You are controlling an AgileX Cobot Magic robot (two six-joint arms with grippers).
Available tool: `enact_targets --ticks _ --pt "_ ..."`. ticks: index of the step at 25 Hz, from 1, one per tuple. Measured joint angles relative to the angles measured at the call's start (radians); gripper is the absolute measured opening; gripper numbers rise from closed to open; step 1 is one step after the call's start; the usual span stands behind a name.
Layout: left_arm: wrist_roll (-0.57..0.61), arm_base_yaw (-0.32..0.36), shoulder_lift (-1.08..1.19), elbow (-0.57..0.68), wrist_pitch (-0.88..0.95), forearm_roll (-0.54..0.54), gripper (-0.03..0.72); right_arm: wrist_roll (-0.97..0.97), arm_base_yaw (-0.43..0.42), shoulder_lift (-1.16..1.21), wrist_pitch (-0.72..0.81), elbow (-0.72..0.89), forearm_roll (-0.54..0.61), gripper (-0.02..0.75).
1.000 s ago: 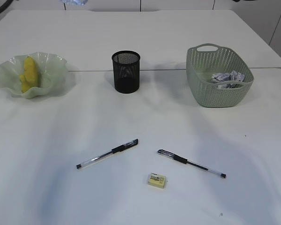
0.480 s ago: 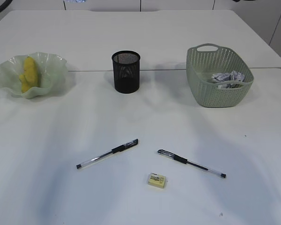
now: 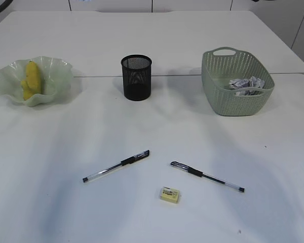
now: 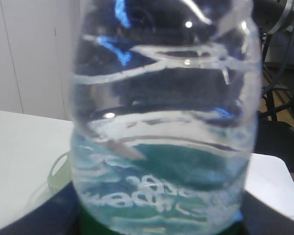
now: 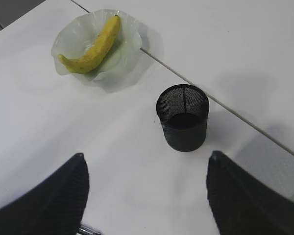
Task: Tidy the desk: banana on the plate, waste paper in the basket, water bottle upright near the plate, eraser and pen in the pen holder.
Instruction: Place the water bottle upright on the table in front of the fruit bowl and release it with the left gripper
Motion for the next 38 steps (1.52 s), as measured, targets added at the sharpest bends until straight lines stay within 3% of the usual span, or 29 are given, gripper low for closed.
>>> enact_targets --ticks 13,25,38 --pt "0.153 0.035 0.0 0.0 0.0 0.007 0.373 0.0 0.0 0.0 0.002 0.0 0.001 0.557" --pt "0.167 0.137 0.001 0.0 0.001 0.011 0.373 0.0 0.0 0.0 0.002 0.0 -0.004 0.557" --pt "0.171 0.18 0.108 0.047 -0.008 0.015 0.373 0.0 0.0 0.0 0.002 0.0 -0.004 0.557"
